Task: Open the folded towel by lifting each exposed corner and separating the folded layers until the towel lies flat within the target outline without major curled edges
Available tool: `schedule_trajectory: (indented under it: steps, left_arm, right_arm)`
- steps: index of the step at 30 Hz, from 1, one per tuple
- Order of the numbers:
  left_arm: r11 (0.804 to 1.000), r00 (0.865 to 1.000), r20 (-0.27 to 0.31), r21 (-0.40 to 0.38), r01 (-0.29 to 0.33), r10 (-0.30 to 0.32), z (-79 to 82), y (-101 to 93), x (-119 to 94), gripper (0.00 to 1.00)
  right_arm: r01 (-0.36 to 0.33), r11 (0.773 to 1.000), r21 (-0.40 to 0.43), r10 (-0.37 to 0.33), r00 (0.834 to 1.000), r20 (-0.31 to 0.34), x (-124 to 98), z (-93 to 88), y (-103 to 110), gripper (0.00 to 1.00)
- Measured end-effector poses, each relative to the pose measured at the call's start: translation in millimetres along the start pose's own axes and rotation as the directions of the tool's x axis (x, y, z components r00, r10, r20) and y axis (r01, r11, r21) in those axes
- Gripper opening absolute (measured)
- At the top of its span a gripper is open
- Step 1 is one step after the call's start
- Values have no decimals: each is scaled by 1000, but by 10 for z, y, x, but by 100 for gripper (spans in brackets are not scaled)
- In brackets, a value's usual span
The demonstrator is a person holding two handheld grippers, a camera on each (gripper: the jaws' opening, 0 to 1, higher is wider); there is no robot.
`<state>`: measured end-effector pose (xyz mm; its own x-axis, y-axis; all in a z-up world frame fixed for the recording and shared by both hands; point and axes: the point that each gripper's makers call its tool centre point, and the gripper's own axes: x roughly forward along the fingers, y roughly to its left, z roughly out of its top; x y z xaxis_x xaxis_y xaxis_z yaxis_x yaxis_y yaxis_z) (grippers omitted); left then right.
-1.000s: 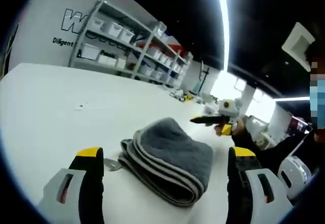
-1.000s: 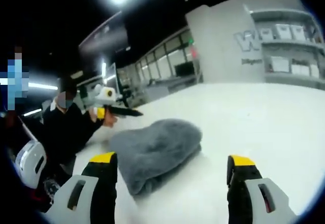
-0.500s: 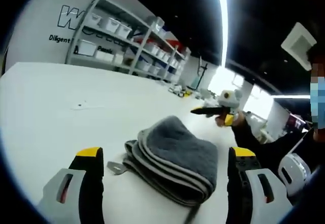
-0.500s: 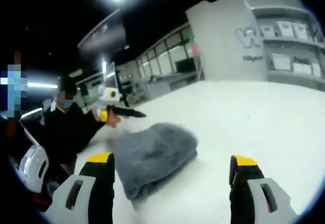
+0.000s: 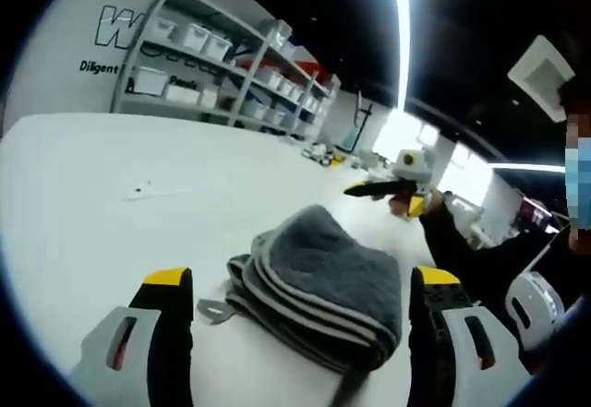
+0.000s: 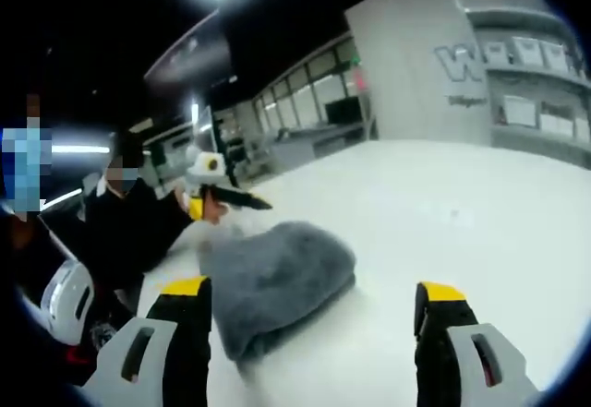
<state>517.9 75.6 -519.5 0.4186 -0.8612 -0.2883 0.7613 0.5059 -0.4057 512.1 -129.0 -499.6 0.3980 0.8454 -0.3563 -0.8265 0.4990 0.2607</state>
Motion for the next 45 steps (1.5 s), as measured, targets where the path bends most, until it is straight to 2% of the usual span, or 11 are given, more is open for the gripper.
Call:
schedule_trajectory:
  steps: [10, 13, 17, 20, 26, 29, 32, 34, 40, 44, 45]
  left_arm:
    - [1000, 1000, -7, 2, 7, -7, 24, 37, 20, 93]
    - [999, 1000, -19, 30, -11, 12, 39, 75, 40, 96]
    - [999, 999, -42, 28, 25, -24, 26, 22, 78, 92]
    - [998, 998, -16, 7, 61, -61, 78, 17, 101, 88]
    - [999, 999, -30, 1, 38, -38, 55, 170, 148, 89]
    - [999, 999, -34, 14, 42, -42, 64, 199, 145, 90]
    - [995, 997, -23, 56, 80, -79, 83, 157, 137, 100]
    - [994, 995, -30, 42, 99, -98, 71, 151, 127, 100]
    - [996, 996, -42, 14, 83, -82, 103, 314, 244, 93]
    - [986, 984, -64, 0, 165, -164, 35, 174, 269, 94]
    - [987, 985, -65, 4, 158, -158, 27, 178, 269, 93]
  right_arm:
    - [-7, 1000, 11, 7, 1000, -15, 117, 23, -80, 87]
    - [-6, 1000, 10, 6, 1000, -9, 114, 84, -93, 87]
    - [-18, 1000, 14, 19, 1000, -21, 133, 102, -114, 87]
    - [-32, 999, 31, 33, 999, -34, 182, 80, -129, 87]
    - [-69, 997, 40, 72, 995, -72, 276, -5, -117, 88]
    - [-83, 996, 39, 85, 993, -77, 286, 29, -152, 88]
    - [-79, 996, 46, 81, 996, -47, 292, 89, -223, 95]
    - [-85, 995, 44, 87, 994, -67, 289, 43, -240, 96]
    - [-84, 996, 38, 86, 995, -58, 361, 81, -254, 97]
    - [-90, 996, 16, 91, 993, -72, 372, 38, -227, 97]
    - [-85, 996, 17, 86, 994, -64, 379, 55, -238, 94]
